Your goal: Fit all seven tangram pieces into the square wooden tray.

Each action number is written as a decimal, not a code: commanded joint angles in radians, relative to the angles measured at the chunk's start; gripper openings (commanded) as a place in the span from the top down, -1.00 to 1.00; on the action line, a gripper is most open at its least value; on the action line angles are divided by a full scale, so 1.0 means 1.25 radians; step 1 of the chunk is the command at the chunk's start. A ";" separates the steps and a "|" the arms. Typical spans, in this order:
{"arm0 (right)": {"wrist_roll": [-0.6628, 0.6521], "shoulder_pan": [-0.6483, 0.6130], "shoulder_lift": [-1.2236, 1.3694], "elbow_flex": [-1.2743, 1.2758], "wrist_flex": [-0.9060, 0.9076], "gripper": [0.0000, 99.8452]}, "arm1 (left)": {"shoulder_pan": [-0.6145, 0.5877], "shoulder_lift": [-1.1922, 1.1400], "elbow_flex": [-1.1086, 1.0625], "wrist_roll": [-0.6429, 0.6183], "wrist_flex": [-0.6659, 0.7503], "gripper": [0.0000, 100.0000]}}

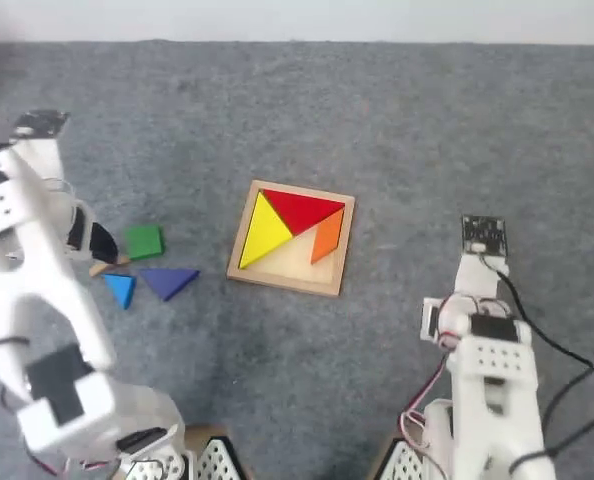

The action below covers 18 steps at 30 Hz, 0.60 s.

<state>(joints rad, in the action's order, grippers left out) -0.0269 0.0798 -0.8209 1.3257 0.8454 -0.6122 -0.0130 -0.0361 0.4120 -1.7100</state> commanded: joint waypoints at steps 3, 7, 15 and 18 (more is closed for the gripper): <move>-0.015 0.018 -0.154 0.099 -0.018 0.19 | 0.006 -0.093 0.030 0.044 0.126 0.55; -0.085 0.018 -0.244 0.161 -0.018 0.19 | 0.021 -0.119 0.031 0.176 0.134 0.56; -0.135 0.013 -0.474 0.264 -0.009 0.19 | 0.022 -0.126 0.031 0.420 0.172 0.58; -0.134 0.014 -0.564 0.291 0.023 0.19 | 0.025 -0.129 0.026 0.388 0.222 0.59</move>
<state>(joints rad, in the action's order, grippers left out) -0.1818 0.0905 -1.3871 1.6709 0.8454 -0.5938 -0.1803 -0.0361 0.9091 -1.5044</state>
